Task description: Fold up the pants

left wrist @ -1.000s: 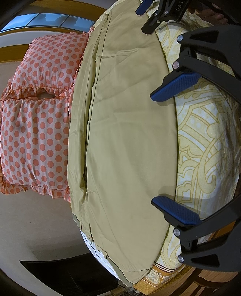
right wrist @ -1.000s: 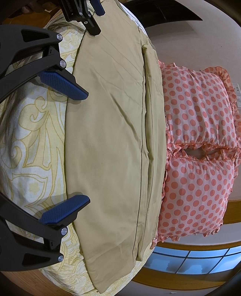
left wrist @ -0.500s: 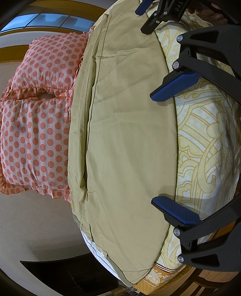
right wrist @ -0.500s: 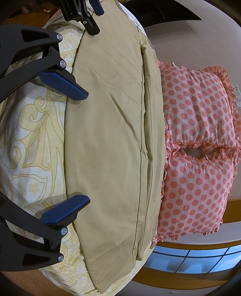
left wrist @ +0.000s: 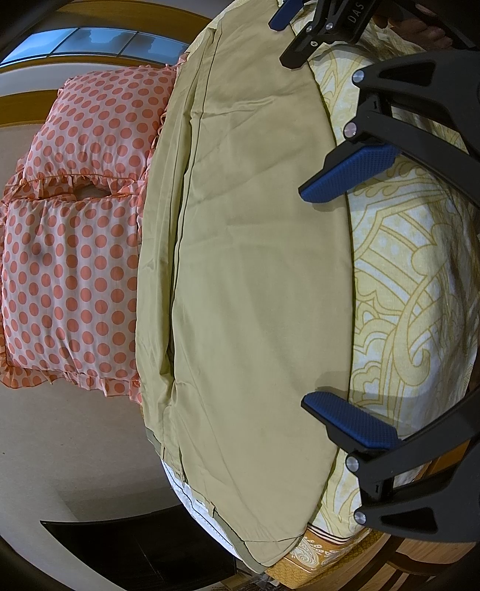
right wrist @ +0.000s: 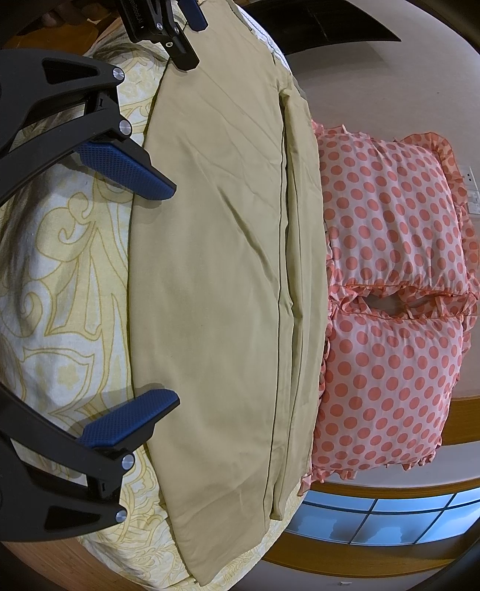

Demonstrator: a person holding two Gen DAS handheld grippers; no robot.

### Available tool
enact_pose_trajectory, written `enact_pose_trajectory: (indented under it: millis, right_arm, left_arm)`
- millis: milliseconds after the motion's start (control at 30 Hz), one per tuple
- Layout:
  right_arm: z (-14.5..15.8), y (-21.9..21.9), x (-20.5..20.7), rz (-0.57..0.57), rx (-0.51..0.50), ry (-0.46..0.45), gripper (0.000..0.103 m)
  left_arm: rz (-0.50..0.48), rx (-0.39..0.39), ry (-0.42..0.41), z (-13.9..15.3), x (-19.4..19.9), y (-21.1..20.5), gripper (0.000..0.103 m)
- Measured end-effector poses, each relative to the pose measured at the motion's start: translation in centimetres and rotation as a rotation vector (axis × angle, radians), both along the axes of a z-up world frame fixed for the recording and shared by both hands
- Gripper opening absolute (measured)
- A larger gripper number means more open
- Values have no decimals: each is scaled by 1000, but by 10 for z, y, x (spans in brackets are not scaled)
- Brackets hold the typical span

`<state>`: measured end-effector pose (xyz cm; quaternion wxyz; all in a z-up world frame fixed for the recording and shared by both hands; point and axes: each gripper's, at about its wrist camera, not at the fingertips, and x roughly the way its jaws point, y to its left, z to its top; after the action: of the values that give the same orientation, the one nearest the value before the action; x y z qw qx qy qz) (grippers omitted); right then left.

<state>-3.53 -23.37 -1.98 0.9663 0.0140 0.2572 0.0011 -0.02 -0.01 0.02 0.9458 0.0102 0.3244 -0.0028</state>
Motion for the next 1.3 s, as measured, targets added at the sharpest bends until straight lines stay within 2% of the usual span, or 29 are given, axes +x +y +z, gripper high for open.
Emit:
enact_pose_trajectory:
  millis: [400, 500, 567, 633, 733, 833, 900, 1000, 1033, 1067, 1133, 1200, 1300]
  right_arm:
    - [0, 1, -3, 10, -2, -12, 102]
    - [2, -1, 2, 31, 0, 16, 102]
    - [12, -10, 7, 35, 16, 34, 102]
    - [31, -24, 14, 24, 33, 7, 102]
    - [68, -61, 54, -64, 28, -3, 102]
    - [84, -98, 115, -182, 39, 82, 102]
    - [87, -137, 174, -278, 105, 170, 102]
    - [81, -194, 247, -404, 276, 266, 81]
    - [78, -208, 263, -437, 311, 286, 71]
    - [71, -226, 287, -496, 356, 316, 68]
    - [62, -246, 316, -581, 373, 342, 68]
    - [53, -261, 346, -666, 337, 356, 68]
    - [39, -272, 373, -730, 300, 386, 70]
  left_arm:
    - [-8, 2, 6, 1, 1, -3, 101]
    - [-16, 1, 26, 6, 1, 2, 101]
    - [-19, 1, 39, 12, 4, 2, 101]
    - [-13, 2, 3, 24, 2, 8, 101]
    - [7, 15, -43, 43, 13, 13, 101]
    - [31, 29, -72, 57, 32, 15, 101]
    - [47, 33, -72, 61, 45, 15, 101]
    - [53, 1, -57, 62, 64, 16, 101]
    - [55, -2, -55, 62, 67, 15, 101]
    - [59, -1, -51, 61, 71, 14, 101]
    - [66, 6, -43, 58, 80, 14, 101]
    - [69, 11, -34, 55, 89, 13, 101]
    - [78, 24, -16, 49, 99, 12, 101]
